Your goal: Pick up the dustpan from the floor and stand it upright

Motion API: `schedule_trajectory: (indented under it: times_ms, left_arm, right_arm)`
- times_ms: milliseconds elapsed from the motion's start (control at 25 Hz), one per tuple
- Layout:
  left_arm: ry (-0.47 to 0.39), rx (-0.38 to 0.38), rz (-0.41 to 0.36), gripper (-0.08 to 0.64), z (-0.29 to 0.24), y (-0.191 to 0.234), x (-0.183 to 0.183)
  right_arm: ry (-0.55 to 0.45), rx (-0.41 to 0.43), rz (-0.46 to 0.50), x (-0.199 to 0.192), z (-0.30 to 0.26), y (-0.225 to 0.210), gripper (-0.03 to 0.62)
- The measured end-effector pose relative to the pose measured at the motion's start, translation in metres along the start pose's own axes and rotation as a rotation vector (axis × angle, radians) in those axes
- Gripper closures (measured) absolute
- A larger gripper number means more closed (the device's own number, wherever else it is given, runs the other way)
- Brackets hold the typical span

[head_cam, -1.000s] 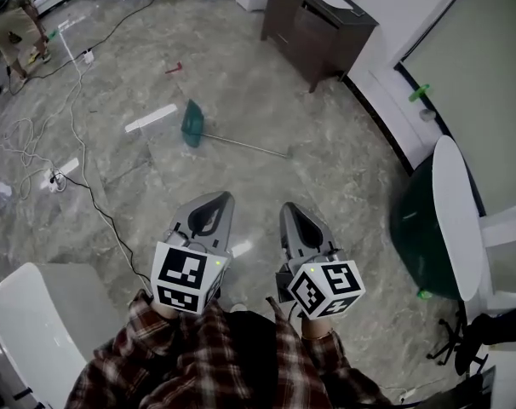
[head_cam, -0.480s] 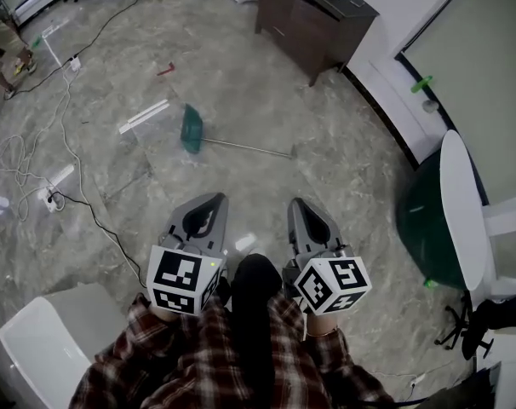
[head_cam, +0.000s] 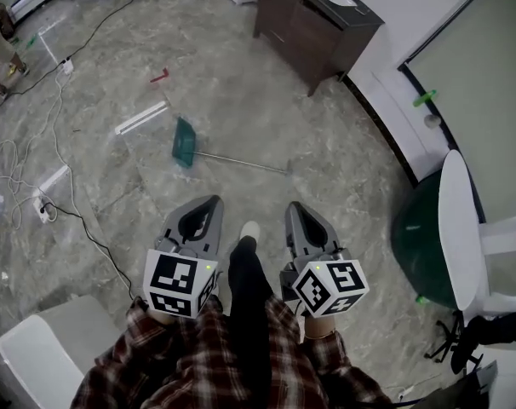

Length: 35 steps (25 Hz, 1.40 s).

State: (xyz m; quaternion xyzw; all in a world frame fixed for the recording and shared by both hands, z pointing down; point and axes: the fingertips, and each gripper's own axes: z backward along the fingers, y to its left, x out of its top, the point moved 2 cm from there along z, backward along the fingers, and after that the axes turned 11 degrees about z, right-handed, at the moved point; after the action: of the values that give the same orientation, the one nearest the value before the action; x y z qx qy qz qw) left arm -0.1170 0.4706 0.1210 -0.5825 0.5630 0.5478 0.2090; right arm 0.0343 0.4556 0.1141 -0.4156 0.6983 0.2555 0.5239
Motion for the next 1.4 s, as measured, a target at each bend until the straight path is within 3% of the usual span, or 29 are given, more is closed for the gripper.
schedule_trajectory:
  times_ms: [240, 520, 760, 1120, 1400]
  left_arm:
    - [-0.017, 0.007, -0.013, 0.558, -0.069, 0.007, 0.04]
    - [-0.042, 0.003, -0.015, 0.558, -0.167, -0.007, 0.085]
    - [-0.032, 0.031, 0.012, 0.558, -0.224, -0.005, 0.099]
    - [0.034, 0.1, 0.07, 0.558, -0.276, 0.057, 0.103]
    - [0.059, 0.027, 0.006, 0.558, -0.35, 0.113, 0.156]
  right_arm:
    - [-0.017, 0.031, 0.021, 0.036, -0.055, -0.045, 0.581]
    - [-0.044, 0.029, 0.055, 0.078, -0.1, -0.128, 0.581]
    - [-0.014, 0.059, 0.066, 0.092, -0.14, -0.175, 0.581]
    - [0.072, 0.083, 0.013, 0.08, -0.218, -0.193, 0.581]
    - [0.048, -0.002, -0.029, 0.104, -0.305, -0.214, 0.581]
